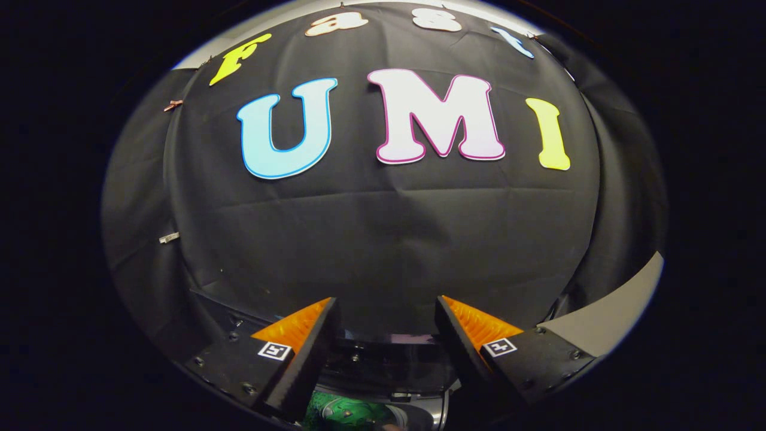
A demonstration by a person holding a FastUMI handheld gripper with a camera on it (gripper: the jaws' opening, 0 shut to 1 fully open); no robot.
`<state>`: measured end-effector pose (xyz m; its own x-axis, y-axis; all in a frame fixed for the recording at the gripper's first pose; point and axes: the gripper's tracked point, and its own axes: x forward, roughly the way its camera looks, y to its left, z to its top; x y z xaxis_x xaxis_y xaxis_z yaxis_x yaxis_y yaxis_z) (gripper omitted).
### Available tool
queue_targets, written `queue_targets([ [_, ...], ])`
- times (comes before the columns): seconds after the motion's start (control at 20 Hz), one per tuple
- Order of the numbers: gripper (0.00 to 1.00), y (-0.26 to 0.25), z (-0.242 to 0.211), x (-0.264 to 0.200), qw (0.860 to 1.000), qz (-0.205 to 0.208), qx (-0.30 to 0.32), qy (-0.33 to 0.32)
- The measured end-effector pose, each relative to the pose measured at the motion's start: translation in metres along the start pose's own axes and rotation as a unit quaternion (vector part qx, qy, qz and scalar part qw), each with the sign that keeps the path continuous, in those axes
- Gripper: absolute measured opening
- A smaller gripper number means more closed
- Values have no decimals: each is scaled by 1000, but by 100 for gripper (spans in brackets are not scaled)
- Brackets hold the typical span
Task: Put the clothes into the washing machine and then close the washing machine lid.
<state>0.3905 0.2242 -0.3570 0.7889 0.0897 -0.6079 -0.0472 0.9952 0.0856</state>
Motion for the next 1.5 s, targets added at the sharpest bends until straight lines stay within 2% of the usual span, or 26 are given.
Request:
queue_targets([
  [0.15, 100, 1, -6, -9, 1000, -4, 4, 20],
  [0.45, 100, 7, -26, -54, 998, -8, 9, 56],
  [0.9, 97, 17, -98, -114, 988, 9, 22, 150],
  [1.05, 98, 22, -102, -125, 989, 14, 21, 147],
  [1.5, 99, 36, -66, -166, 995, 35, 0, 94],
])
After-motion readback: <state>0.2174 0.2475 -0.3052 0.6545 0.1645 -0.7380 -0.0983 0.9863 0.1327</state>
